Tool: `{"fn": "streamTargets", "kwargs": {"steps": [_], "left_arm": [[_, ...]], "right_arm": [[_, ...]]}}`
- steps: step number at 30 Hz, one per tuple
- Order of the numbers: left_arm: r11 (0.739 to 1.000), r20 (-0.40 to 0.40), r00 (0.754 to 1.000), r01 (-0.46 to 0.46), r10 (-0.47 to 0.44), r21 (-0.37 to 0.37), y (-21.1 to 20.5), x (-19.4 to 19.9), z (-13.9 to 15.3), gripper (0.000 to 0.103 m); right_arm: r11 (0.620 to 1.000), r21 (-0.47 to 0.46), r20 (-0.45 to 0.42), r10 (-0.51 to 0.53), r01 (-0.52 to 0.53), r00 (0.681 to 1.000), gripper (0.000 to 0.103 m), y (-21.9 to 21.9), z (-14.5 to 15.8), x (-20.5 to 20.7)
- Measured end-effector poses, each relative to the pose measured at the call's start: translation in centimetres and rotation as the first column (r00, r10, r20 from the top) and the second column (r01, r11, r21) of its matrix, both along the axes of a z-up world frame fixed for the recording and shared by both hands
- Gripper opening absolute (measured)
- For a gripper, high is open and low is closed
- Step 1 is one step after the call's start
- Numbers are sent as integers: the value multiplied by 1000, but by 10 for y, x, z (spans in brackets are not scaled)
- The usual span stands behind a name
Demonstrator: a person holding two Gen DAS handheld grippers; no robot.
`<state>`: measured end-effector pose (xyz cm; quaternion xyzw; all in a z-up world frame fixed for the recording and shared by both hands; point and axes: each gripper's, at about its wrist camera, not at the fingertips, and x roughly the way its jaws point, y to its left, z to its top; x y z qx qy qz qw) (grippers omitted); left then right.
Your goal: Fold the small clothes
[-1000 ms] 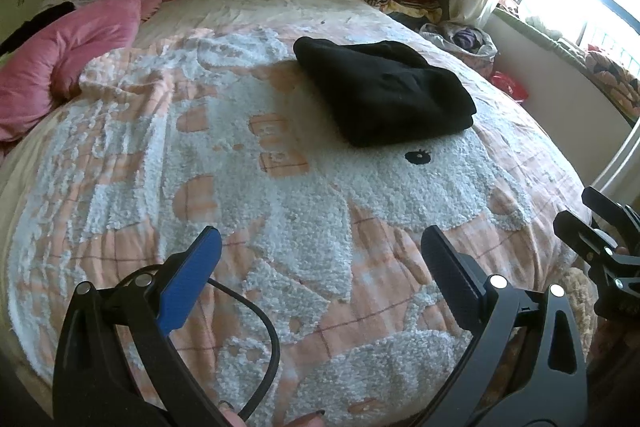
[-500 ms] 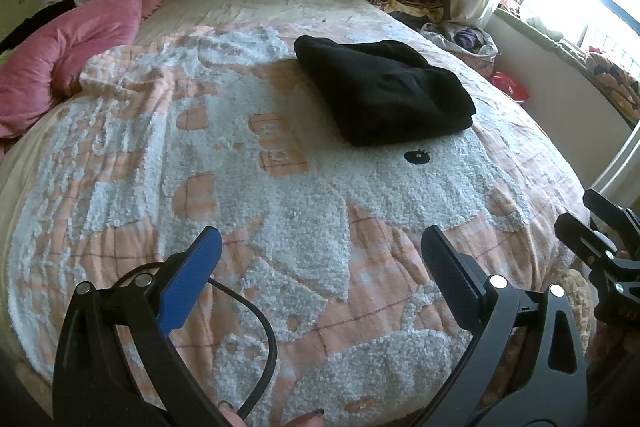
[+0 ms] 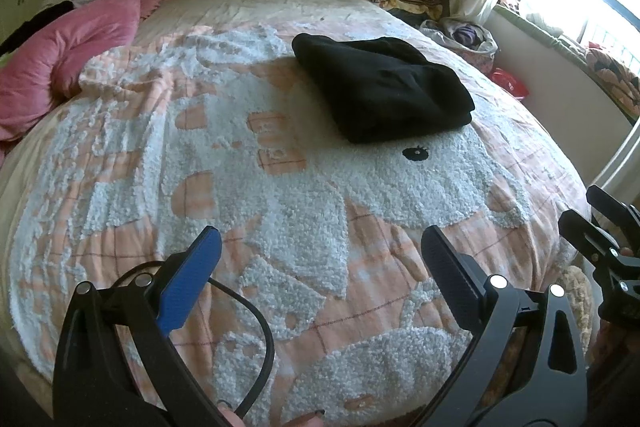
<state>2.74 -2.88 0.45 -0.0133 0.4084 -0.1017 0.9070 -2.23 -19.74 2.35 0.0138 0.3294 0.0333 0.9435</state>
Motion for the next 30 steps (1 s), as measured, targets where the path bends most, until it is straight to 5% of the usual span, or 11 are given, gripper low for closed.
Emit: {"fn": "streamTargets", "kwargs": {"steps": [30], "left_arm": [[999,-5,1000,8,-8,38,-3,0,-2,94]], "right_arm": [[1000,-22,-19,-20,20,1000,99,-2,-4,-2]]}}
